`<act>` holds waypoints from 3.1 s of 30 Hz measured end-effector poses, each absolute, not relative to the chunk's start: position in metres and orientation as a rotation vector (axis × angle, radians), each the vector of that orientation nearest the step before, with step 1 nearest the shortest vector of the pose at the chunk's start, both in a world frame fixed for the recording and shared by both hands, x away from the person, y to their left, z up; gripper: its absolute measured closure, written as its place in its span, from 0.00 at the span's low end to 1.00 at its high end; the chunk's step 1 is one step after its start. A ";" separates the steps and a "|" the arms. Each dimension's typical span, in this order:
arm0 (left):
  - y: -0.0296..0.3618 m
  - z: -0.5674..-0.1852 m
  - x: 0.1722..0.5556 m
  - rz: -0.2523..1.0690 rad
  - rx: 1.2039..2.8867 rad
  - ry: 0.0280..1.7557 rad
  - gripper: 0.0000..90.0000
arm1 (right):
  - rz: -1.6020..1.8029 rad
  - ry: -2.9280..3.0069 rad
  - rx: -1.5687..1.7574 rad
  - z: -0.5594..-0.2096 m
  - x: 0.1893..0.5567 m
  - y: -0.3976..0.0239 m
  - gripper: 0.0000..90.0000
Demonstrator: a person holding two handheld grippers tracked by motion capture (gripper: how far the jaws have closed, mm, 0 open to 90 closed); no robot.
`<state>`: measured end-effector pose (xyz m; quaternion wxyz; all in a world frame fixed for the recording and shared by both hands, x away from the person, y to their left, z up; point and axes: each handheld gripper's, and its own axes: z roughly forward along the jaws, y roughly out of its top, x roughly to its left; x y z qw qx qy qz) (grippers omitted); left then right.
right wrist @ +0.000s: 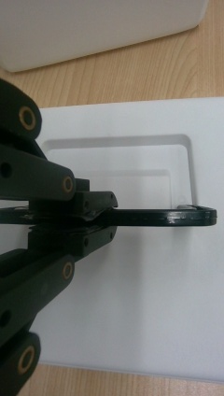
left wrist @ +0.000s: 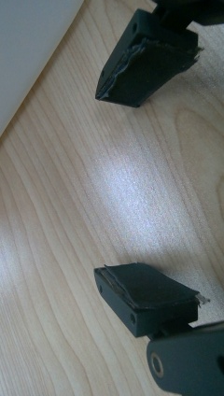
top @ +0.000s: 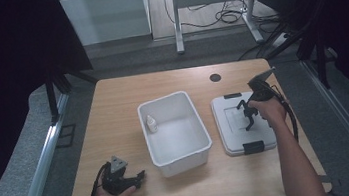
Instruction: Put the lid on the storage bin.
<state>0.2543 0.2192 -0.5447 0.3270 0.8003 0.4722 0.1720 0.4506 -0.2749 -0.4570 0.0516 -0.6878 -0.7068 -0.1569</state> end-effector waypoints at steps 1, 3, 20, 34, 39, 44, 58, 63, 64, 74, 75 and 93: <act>0.219 -0.545 0.254 0.450 2.096 1.237 0.15 | -0.480 -2.148 -2.093 -0.457 0.450 -0.275 0.94; 0.219 -0.545 0.254 0.450 2.096 1.237 0.15 | -0.492 -2.138 -2.091 -0.455 0.450 -0.275 0.94; 0.219 -0.545 0.254 0.450 2.097 1.237 0.15 | -0.640 -2.156 -2.020 -0.401 0.437 -0.273 0.94; 0.219 -0.545 0.254 0.453 2.095 1.237 0.15 | -0.707 -2.205 -1.972 -0.373 0.424 -0.268 0.94; 0.219 -0.545 0.254 0.452 2.095 1.237 0.15 | -0.742 -2.216 -1.965 -0.358 0.420 -0.264 0.94; 0.219 -0.545 0.254 0.451 2.097 1.237 0.15 | -0.773 -2.246 -1.953 -0.340 0.414 -0.258 0.94; 0.220 -0.544 0.254 0.452 2.104 1.235 0.15 | -0.811 -2.256 -1.903 -0.306 0.404 -0.240 0.94; 0.219 -0.544 0.254 0.449 2.102 1.238 0.15 | -0.811 -2.266 -1.890 -0.298 0.402 -0.231 0.94; 0.219 -0.544 0.254 0.449 2.101 1.238 0.15 | -0.808 -2.261 -1.896 -0.297 0.403 -0.228 0.94; 0.219 -0.545 0.254 0.451 2.099 1.238 0.15 | -0.779 -2.287 -1.831 -0.297 0.407 -0.193 0.94; 0.219 -0.545 0.254 0.451 2.100 1.237 0.15 | -0.775 -2.297 -1.818 -0.297 0.407 -0.188 0.94; 0.219 -0.545 0.254 0.450 2.100 1.238 0.15 | -0.755 -2.297 -1.734 -0.317 0.413 -0.138 0.94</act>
